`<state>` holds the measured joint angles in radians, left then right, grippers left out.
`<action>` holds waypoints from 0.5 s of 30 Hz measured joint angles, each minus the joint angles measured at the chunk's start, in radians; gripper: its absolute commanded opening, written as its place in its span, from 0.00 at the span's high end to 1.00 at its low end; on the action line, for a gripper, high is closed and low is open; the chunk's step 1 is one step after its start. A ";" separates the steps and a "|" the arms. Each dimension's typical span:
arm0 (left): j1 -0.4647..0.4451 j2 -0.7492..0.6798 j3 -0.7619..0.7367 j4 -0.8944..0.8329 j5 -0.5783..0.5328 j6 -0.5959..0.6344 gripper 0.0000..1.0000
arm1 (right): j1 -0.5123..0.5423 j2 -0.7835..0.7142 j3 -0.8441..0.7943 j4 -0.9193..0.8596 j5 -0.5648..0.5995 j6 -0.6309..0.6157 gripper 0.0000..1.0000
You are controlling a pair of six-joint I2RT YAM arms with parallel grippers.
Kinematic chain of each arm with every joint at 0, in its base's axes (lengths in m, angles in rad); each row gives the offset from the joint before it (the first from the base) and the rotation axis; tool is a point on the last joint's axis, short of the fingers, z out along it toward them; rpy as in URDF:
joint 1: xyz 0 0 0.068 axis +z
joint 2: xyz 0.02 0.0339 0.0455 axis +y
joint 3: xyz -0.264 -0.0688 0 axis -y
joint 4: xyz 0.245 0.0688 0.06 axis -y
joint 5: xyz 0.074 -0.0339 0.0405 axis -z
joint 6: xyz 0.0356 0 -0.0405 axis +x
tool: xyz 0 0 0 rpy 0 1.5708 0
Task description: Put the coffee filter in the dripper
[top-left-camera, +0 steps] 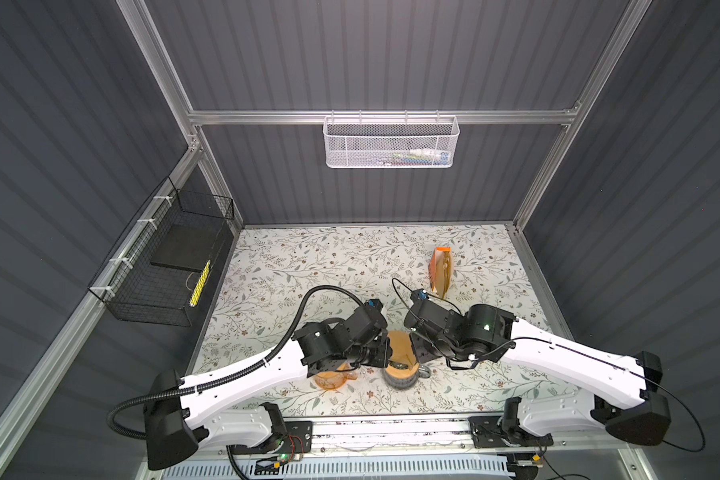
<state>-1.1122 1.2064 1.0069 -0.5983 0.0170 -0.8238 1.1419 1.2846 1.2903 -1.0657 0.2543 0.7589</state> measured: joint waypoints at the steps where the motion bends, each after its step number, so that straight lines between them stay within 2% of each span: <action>1: 0.000 0.000 0.000 0.000 0.000 0.000 0.83 | 0.000 0.000 0.000 0.000 0.003 0.000 0.74; 9: 0.000 0.006 0.040 -0.007 0.000 0.000 0.83 | 0.000 -0.008 0.000 0.017 0.007 -0.001 0.70; 15: 0.000 0.029 0.071 -0.006 0.000 0.002 0.83 | 0.000 -0.031 0.000 0.048 0.003 -0.001 0.77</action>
<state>-1.1122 1.2350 1.0779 -0.6048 0.0174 -0.8223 1.1419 1.2541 1.2903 -1.0172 0.2577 0.7582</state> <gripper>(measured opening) 0.172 0.250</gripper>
